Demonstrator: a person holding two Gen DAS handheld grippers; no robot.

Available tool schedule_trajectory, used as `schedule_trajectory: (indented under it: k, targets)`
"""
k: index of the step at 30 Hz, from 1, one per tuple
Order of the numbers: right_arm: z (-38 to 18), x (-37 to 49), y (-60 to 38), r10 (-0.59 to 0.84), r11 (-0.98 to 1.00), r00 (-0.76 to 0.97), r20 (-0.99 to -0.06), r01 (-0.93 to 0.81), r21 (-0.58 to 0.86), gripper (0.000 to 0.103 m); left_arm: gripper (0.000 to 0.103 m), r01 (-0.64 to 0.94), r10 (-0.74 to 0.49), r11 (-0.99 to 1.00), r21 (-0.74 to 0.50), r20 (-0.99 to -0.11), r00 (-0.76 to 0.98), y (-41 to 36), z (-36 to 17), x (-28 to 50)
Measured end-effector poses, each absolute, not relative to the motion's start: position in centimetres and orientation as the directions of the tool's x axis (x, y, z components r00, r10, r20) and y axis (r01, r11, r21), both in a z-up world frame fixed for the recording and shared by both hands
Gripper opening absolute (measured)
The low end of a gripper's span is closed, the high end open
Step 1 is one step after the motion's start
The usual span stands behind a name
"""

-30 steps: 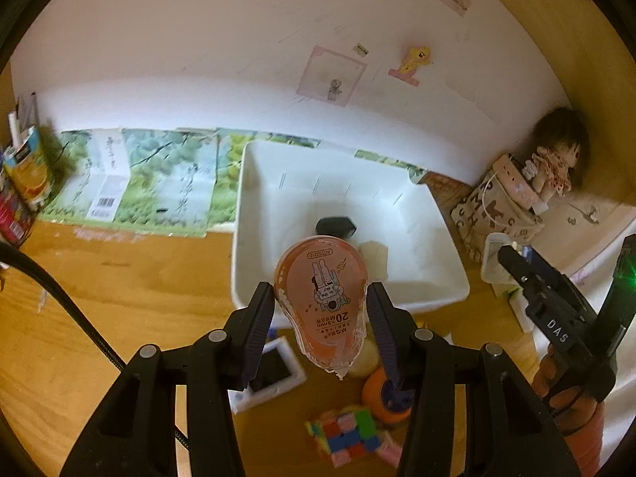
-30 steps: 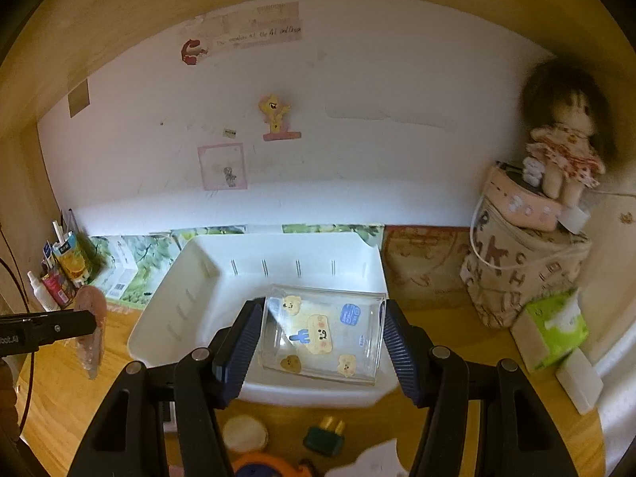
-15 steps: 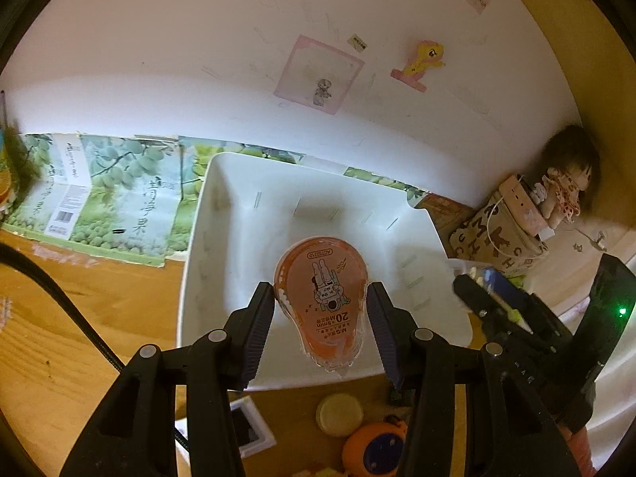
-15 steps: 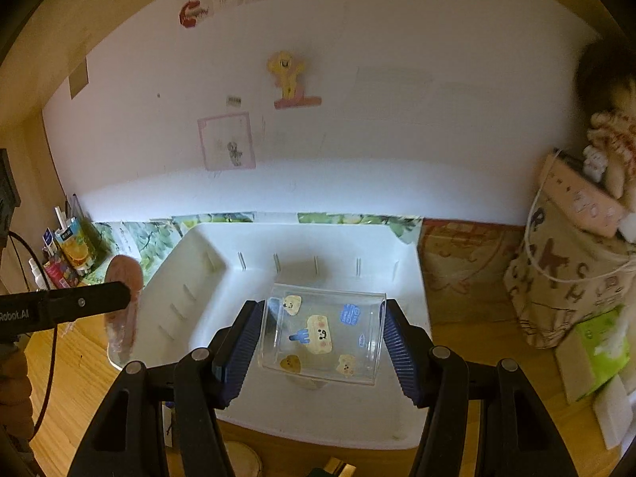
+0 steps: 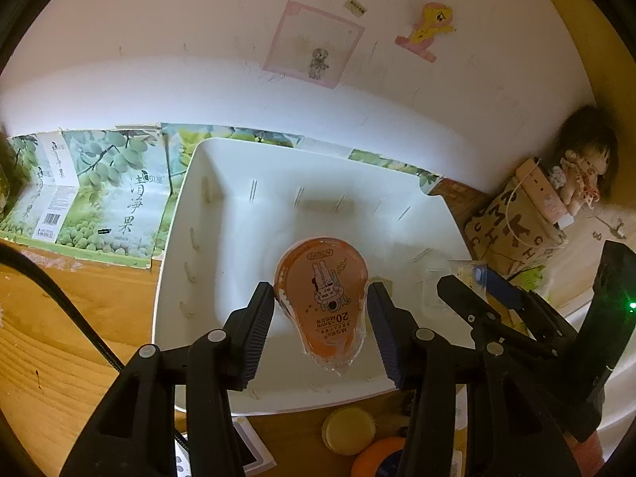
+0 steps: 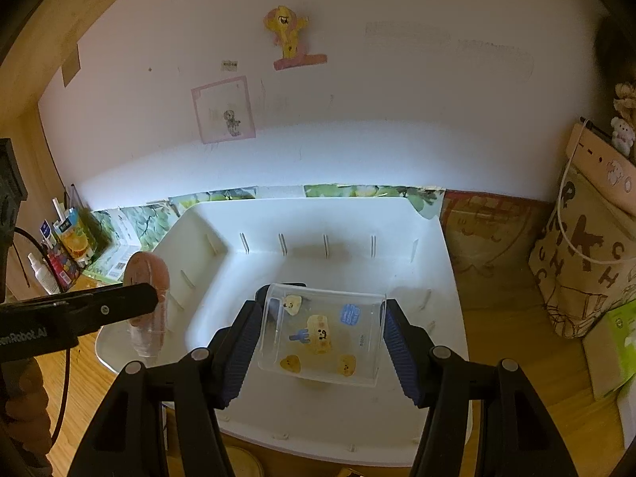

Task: Organize rigid objects
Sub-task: 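Open both tools to release the tape dispenser and clear box into the bin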

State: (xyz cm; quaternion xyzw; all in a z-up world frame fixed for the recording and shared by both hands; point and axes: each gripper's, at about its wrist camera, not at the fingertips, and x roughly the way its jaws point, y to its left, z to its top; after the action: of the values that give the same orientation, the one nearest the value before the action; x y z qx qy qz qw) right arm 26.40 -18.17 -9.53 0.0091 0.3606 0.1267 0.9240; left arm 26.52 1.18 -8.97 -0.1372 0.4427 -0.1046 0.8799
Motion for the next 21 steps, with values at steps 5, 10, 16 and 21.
schedule_trajectory:
  k: [5,10,16,21]
  targets:
    - [-9.5,26.3,-18.2,0.242,0.968,0.713,-0.658,-0.225,0.112,0.074,0.057,0.057,-0.307,0.938,-0.341,-0.747,0.590,1.2,-8.9,26.7]
    - [-9.1,26.0,-18.2,0.230,0.971,0.719,-0.655,-0.215,0.105,0.075,0.072,0.056,-0.292,0.942,-0.330,-0.727,0.622,1.5,-7.9,26.5]
    - [-7.8,24.9,-18.3,0.224,0.973,0.746,-0.627,-0.207,0.102,0.080,0.075,0.062,-0.287,0.943,-0.326,-0.708,0.645,2.1,-6.4,25.5]
    - [-6.0,23.3,-18.4,0.214,0.976,0.778,-0.591,-0.196,0.094,0.081,0.075,0.092,-0.292,0.945,-0.315,-0.679,0.673,2.2,-4.5,23.6]
